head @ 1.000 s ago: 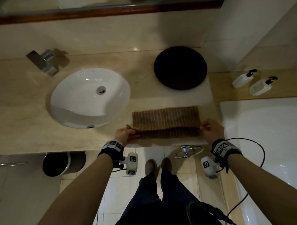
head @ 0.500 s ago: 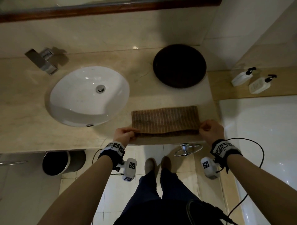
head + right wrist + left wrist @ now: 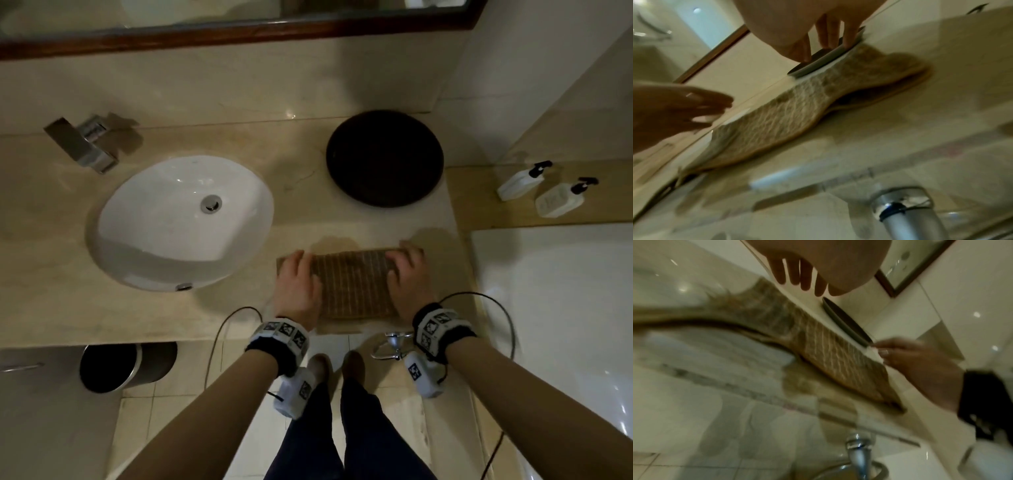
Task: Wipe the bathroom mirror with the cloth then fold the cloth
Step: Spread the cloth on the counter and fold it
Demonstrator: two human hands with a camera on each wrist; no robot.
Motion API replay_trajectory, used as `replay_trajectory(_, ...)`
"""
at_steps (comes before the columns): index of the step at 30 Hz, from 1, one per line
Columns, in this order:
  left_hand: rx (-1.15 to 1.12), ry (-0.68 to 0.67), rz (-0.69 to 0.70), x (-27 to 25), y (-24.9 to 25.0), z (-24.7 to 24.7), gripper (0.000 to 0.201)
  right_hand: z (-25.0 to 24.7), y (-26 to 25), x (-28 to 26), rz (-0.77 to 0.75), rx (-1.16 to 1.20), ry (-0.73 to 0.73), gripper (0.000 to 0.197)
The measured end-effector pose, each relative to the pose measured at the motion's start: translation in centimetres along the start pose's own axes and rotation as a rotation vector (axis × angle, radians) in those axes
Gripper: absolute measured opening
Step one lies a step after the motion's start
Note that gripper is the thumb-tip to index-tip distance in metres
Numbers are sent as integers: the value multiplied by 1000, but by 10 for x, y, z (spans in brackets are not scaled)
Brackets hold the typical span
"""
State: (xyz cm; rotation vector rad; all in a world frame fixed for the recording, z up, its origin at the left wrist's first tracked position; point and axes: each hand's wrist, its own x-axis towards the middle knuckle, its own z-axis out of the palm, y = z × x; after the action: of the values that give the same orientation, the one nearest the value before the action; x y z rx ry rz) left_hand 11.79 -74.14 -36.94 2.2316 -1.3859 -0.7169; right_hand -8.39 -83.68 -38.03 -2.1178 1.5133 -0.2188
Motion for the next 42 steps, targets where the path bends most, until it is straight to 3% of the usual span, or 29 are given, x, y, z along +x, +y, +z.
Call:
replay_trajectory(2, 166, -111, 16, 8, 2, 21, 62, 15, -8, 8, -81, -152, -49, 52)
replay_trajectory(5, 395, -172, 17, 14, -18, 40, 72, 31, 4, 16, 0, -328, -153, 69)
replay_trajectory(15, 525, -172, -30, 19, -25, 46, 97, 43, 27, 18, -9, -415, -90, 73)
replay_trajectory(20, 514, -208, -47, 18, -16, 39, 102, 30, 21, 16, -9, -352, -150, 72)
replay_trajectory(23, 444, -257, -32, 24, 5, 32, 97, 12, 22, 11, 82, -197, -57, 67)
replay_trajectory(26, 335, -265, 166, 43, 48, 36, 73, -4, 37, 3, 200, -171, 127, 47)
replay_trajectory(30, 257, -279, 368, 75, 117, 60, 43, -16, 57, -3, 297, -146, 52, 26)
replay_trajectory(35, 439, -387, 402, 98, 157, 89, 34, -13, 63, -3, 364, -10, 25, 21)
replay_trajectory(42, 443, -524, 346, 106, 168, 97, 21, -16, 70, -8, 384, 128, 17, 28)
